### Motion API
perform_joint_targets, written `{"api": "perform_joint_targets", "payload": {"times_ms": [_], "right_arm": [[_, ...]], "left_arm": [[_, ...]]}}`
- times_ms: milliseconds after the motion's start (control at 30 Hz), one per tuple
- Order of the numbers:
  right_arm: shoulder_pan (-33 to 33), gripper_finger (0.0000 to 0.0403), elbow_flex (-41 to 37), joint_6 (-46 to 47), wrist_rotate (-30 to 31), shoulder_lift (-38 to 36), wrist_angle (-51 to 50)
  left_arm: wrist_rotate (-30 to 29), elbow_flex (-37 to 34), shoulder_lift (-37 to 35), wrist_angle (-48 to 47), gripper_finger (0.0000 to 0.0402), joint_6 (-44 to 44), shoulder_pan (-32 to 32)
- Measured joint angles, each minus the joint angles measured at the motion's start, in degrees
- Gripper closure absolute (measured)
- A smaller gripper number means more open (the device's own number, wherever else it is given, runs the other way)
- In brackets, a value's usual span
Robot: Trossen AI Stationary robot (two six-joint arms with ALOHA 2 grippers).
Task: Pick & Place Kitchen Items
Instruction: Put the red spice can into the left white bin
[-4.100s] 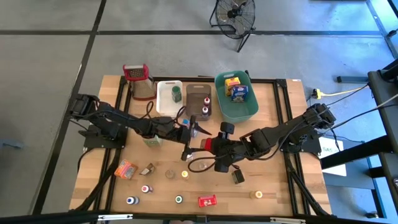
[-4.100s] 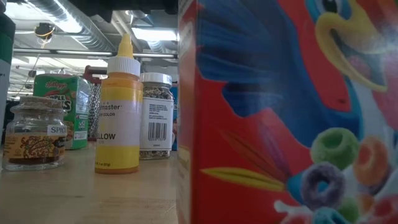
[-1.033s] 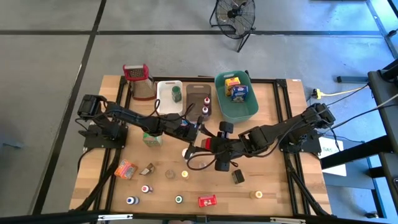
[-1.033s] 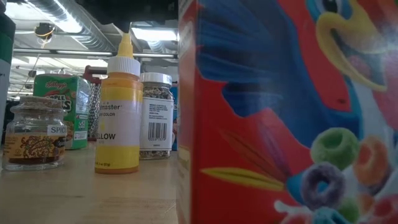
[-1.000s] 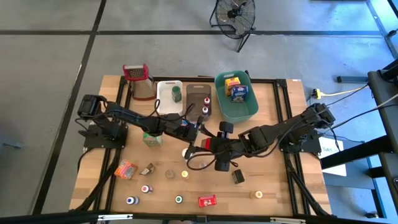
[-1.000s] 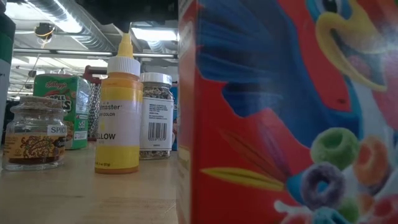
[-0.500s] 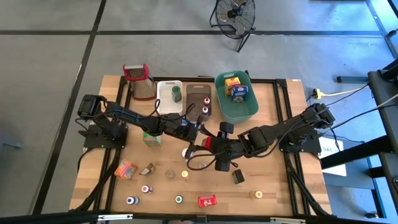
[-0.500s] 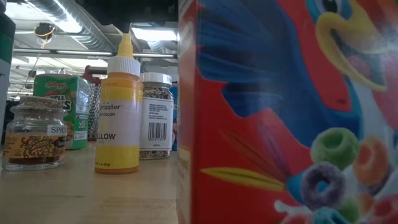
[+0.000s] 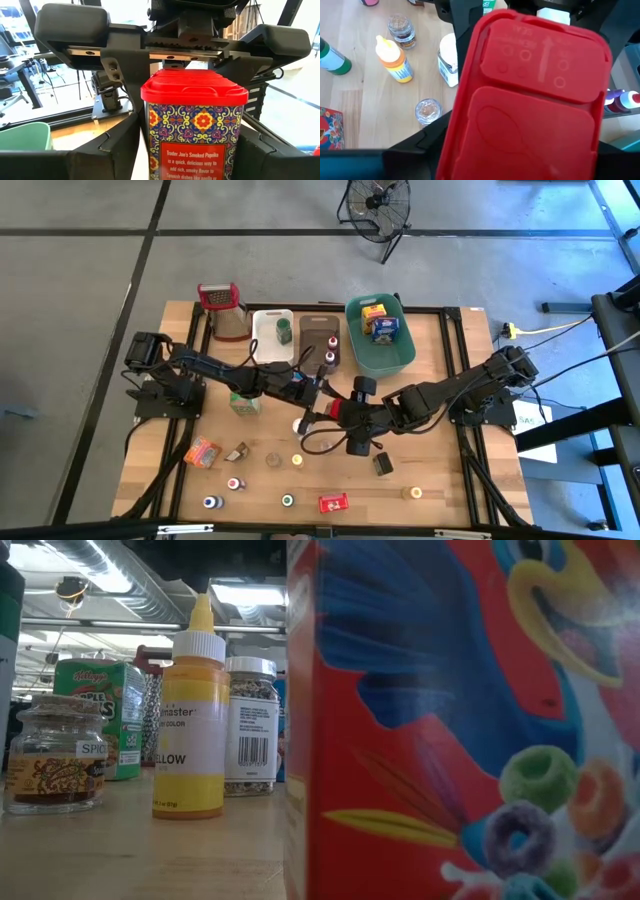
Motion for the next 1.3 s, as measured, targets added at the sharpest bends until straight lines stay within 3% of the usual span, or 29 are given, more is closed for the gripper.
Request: {"api": "perform_joint_targets", "payload": {"times_ms": [533, 800, 1000, 1300], "right_arm": [[0.16, 0.0153, 0.02, 0.95, -0.21, 0.03, -1.62], [3.3, 0.0153, 0.04, 2.78, 0.5, -0.73, -5.03], [4.11, 0.0153, 0.07, 2.8, 4.63, -1.11, -5.54], [4.19, 0.0153, 0.07, 7.05, 4.73, -1.41, -7.97]], "left_arm": [[-0.54, 0.18, -0.02, -1.24, 0.0179, 0.32, 0.0], [1.81, 0.26, -0.45, -2.1, 0.0218, 0.99, -0.13], [1.52, 0.26, -0.92, -2.34, 0.0218, 0.88, -0.04], [0.67, 0.22, -0.94, -2.56, 0.0218, 0.75, -0.02]]}}
